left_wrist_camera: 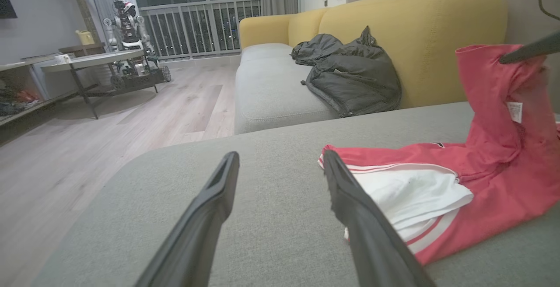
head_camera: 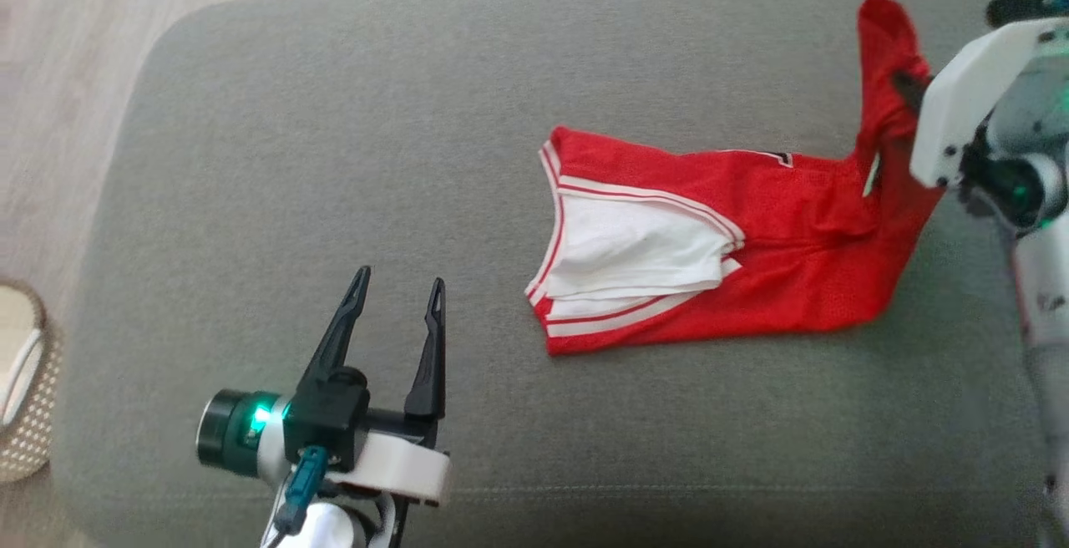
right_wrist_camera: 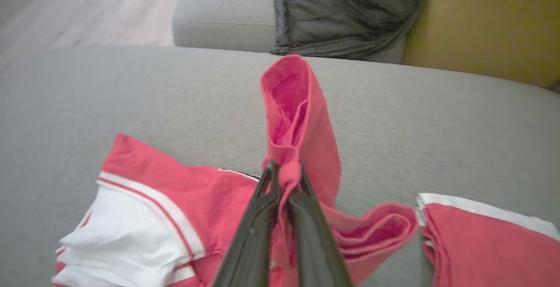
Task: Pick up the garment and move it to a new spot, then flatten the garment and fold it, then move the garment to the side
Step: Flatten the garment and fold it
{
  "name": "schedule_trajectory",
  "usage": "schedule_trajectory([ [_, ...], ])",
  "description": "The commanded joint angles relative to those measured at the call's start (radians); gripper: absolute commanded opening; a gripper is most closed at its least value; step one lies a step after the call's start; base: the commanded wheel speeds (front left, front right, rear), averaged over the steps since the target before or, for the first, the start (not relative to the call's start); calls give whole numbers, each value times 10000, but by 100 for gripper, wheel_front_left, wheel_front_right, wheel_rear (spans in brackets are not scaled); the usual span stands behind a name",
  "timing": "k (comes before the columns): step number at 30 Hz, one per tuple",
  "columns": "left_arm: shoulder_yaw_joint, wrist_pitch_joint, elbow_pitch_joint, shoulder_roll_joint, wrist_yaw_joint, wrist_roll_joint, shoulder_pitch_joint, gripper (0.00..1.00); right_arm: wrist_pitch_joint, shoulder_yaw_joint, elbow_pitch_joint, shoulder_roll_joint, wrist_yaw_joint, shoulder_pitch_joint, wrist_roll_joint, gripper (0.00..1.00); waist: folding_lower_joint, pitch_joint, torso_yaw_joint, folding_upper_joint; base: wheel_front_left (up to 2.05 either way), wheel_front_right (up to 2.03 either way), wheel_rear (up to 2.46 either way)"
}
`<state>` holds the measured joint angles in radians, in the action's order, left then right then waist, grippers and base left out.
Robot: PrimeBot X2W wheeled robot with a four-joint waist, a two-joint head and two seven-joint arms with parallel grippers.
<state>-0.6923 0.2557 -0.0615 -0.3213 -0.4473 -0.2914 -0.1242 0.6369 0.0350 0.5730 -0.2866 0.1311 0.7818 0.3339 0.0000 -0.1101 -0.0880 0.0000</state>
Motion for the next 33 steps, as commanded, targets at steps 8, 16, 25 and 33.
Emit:
schedule_trajectory([
  [8, 620, 61, -269, 132, 210, 196, -301, 100, 1498, 420, -3781, 615, -4, -1510, 717, 0, 0, -198, -879, 0, 0, 0, 0],
  [16, 673, 61, -350, 332, 336, 336, -374, 100, 2088, 857, -4847, 1486, -4, -2129, 707, 0, 0, -266, -1391, 0, 0, 0, 0],
  [25, 719, 61, -300, 567, 549, 428, -398, 100, 1811, 1136, -3872, 2007, -4, -1962, 146, 0, 0, -383, -1886, 0, 0, 0, 0],
  [33, 848, 61, -180, 759, 690, 499, -356, 100, 1414, 1198, -2999, 2248, -4, -1734, -15, 100, 0, -504, -2210, 0, 0, 0, 0],
])
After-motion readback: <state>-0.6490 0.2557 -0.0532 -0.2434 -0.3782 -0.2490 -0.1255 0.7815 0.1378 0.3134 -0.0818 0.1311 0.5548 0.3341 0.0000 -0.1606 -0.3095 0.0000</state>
